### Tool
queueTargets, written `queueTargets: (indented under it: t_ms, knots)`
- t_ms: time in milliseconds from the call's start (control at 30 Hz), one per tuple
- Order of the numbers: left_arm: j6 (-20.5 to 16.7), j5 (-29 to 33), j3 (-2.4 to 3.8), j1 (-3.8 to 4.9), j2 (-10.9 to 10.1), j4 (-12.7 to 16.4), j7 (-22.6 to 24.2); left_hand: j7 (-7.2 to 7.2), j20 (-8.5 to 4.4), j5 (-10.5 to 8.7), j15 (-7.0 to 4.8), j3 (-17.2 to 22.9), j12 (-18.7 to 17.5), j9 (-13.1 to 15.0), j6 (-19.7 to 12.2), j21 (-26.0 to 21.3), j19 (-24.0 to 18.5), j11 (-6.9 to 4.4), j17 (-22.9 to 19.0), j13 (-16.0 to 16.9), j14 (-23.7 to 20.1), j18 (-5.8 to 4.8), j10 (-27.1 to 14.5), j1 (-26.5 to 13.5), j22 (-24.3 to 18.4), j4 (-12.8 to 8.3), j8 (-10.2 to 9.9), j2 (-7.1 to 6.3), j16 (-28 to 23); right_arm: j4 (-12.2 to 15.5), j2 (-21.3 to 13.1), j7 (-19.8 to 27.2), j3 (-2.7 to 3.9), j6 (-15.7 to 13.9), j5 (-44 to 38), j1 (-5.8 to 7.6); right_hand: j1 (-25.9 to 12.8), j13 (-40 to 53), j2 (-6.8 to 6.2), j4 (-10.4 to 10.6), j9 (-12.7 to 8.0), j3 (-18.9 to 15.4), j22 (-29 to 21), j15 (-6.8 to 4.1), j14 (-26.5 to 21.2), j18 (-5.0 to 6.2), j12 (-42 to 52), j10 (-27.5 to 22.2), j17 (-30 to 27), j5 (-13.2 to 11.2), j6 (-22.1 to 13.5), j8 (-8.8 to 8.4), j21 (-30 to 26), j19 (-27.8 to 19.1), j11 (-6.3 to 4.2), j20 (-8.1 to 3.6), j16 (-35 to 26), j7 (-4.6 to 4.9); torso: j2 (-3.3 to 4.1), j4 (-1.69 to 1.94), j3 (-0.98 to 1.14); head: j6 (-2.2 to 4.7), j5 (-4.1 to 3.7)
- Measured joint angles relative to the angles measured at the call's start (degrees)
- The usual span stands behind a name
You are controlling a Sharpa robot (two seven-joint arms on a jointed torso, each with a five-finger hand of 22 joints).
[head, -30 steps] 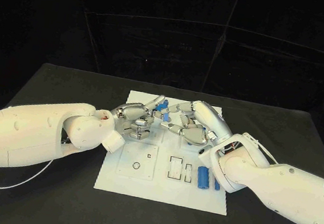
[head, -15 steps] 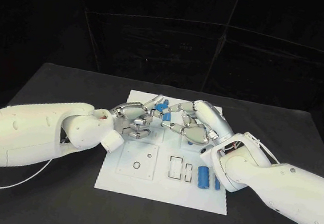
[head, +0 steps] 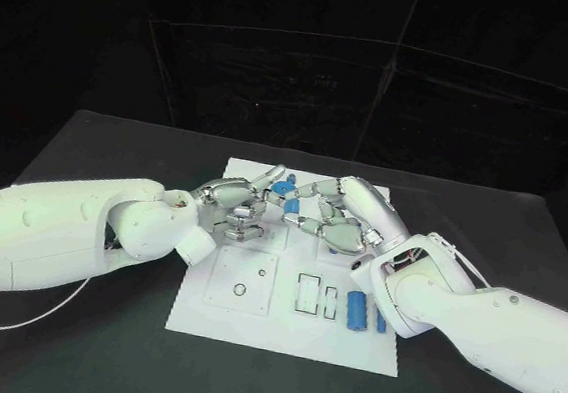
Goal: Assemble the parts on the task board
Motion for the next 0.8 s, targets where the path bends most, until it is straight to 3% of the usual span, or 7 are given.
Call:
queueTargets:
  t_ms: [333,500,800]
  knots:
    - [-0.93,-1.28,0.01,0.02,-0.15,-0.69,0.01,0.00,0.00,0.00,0.00,0.07,-0.41,0.08,0.00,-0.25,0.00,0.00,0.00,-0.60,0.00,0.00,0.00,0.06,0.00,-0.08,0.01,-0.06,0.00,0.10,0.00,-0.10,-0.01,-0.03,0.01,-0.02,0.00,0.00,0.00,0.00,0.03,0.00,0.07,0.00,0.00,0.00,0.00,0.00,-0.01,-0.01,-0.01,0.19,0.00,0.00,0.00,0.00,0.00,0.01,0.00,-0.02,-0.01,0.02,0.00]
    - [-1.74,-2.06,0.01,0.14,-0.88,-2.42,0.10,0.51,-0.22,0.00,0.00,0.39,-0.85,0.08,-0.51,-0.64,-0.23,0.32,0.00,-0.96,0.00,0.00,-0.33,0.86,0.00,-0.40,-0.47,-0.33,0.00,-0.05,0.05,-0.51,0.00,0.29,0.00,-0.02,0.01,0.00,-0.02,-0.21,0.02,0.21,0.10,0.00,0.00,0.00,0.00,0.00,-0.01,-0.02,0.00,0.18,0.23,0.16,0.00,-0.16,0.00,-0.01,-0.01,0.01,-0.01,0.02,0.19]
    - [-3.28,-3.08,0.11,1.03,-3.61,-6.04,1.20,0.51,-0.04,0.00,0.00,0.38,-0.85,0.14,-0.93,-0.65,-0.41,0.32,0.00,-1.02,0.00,0.01,-0.33,1.08,0.00,-0.72,-0.48,-0.54,0.00,-3.15,1.94,-5.58,0.00,4.54,-0.72,0.40,0.45,0.03,-0.13,-0.40,-0.05,0.75,0.15,0.00,0.00,0.00,0.00,0.00,-0.02,-0.80,0.25,0.03,0.24,0.22,0.00,-0.22,0.00,0.00,-0.03,0.02,-0.15,-0.04,0.11]
